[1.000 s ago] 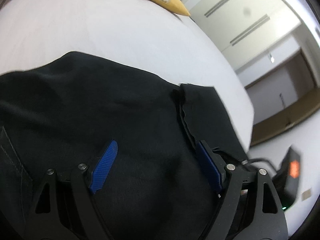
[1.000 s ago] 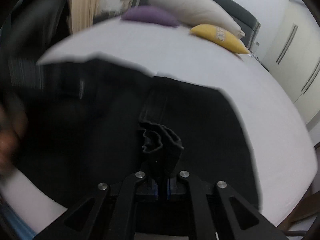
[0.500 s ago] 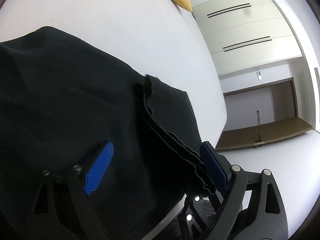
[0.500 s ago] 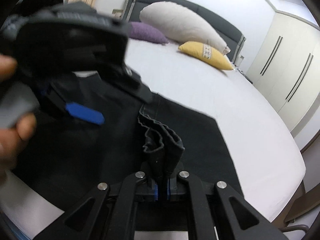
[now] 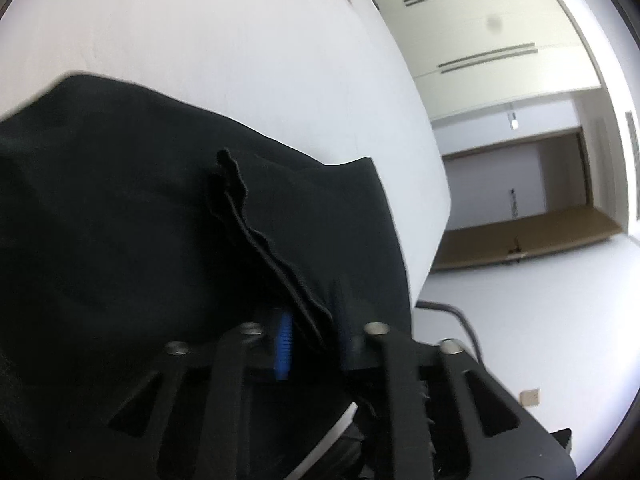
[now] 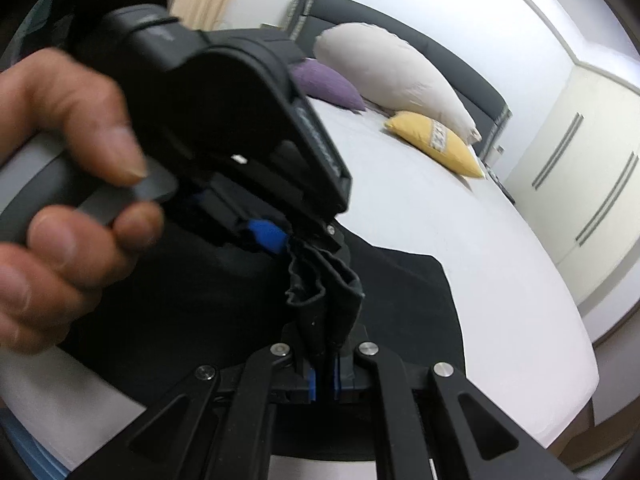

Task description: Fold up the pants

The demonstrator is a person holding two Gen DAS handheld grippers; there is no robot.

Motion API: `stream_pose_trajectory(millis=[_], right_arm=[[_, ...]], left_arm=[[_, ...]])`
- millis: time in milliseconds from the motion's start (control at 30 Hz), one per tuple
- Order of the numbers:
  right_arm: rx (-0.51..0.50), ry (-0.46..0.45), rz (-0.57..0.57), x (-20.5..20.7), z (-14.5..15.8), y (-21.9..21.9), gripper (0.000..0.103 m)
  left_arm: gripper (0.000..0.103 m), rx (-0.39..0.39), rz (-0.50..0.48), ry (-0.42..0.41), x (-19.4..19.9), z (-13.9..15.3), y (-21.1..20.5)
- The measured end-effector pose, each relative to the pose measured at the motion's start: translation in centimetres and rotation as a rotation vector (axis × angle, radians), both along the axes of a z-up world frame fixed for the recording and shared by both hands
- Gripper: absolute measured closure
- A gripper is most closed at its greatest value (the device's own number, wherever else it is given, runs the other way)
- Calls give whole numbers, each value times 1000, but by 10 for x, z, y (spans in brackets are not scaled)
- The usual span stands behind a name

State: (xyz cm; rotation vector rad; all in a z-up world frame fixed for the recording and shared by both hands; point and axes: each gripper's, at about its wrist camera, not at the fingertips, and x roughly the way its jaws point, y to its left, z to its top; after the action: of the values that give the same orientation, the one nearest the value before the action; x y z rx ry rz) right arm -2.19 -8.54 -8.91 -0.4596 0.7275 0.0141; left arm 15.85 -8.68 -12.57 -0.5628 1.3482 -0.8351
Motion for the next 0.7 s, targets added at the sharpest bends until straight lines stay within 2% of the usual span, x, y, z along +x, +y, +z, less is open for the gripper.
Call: stream_pose_trajectory(millis=[233, 467, 700], right_arm=[[-9, 17, 107, 0, -2, 31, 96], [-24, 82, 192, -1, -20, 64, 96], [-35, 138, 221, -2, -26, 64, 96]], left_arm=[[96, 92, -66, -105, -2, 22, 44], [96, 154, -45, -105, -1, 19, 84], [96, 179, -38, -97, -6, 6, 103]])
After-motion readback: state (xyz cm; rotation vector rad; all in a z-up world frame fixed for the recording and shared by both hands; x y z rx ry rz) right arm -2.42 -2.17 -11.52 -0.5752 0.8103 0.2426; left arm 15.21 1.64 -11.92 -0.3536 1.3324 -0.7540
